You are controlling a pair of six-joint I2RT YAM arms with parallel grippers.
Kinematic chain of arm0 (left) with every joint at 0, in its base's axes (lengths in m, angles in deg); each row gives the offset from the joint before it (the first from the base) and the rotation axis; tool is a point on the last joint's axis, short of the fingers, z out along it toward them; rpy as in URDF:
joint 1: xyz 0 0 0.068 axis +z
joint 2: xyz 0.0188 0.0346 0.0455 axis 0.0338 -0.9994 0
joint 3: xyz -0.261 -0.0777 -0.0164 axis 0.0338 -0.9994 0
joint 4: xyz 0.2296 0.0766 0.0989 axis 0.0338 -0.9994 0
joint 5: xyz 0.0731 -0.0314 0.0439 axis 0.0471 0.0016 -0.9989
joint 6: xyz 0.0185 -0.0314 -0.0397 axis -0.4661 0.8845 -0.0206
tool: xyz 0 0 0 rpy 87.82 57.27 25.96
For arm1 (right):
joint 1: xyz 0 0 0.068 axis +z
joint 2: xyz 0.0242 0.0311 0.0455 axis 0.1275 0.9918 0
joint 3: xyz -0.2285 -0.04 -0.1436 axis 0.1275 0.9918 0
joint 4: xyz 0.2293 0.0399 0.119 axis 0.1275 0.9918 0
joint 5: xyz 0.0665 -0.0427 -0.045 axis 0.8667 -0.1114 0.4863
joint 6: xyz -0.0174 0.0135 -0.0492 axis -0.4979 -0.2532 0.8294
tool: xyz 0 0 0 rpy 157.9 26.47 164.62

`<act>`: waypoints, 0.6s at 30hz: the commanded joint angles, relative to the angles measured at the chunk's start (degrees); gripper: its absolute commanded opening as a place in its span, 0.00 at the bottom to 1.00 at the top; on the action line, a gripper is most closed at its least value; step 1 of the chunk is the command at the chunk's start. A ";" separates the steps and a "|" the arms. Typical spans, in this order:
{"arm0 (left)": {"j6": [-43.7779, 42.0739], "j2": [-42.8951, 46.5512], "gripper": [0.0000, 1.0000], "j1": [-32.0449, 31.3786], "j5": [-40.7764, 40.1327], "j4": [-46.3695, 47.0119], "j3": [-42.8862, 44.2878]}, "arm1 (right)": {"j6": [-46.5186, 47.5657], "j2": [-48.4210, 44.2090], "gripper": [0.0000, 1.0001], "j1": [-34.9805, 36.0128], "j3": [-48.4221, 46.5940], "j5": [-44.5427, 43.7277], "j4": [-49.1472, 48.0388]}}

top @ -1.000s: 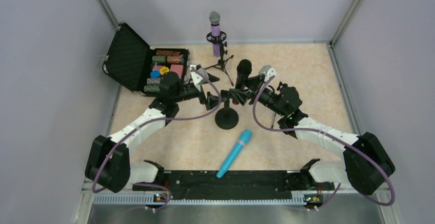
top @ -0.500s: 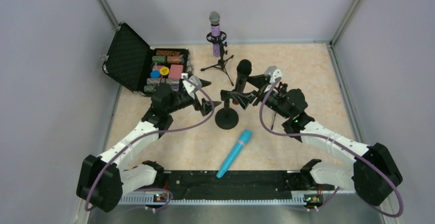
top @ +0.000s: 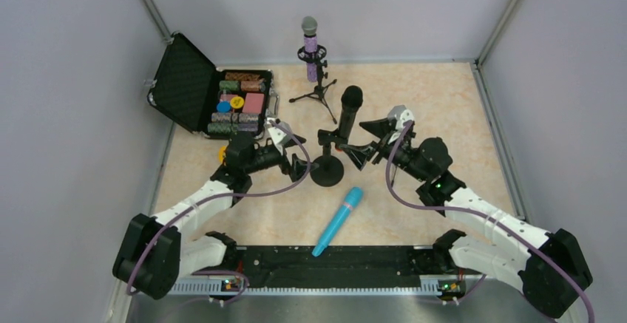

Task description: Attach the microphones to the stand

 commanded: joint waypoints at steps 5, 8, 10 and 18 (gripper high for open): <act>7.95 -5.84 0.96 -0.12 1.34 19.99 -3.74 | -2.06 -1.27 0.92 0.84 0.65 -0.06 0.99; 8.97 -8.37 0.95 -0.07 2.19 25.36 -3.69 | -2.51 -1.22 0.92 0.85 0.47 0.19 1.00; 8.91 -10.03 0.94 -0.12 2.95 26.81 -3.01 | -2.60 -1.14 0.92 0.83 0.53 0.36 0.80; 11.07 -18.13 0.89 -0.09 5.43 36.69 -0.81 | -4.30 -1.16 0.92 0.84 0.76 0.35 -0.24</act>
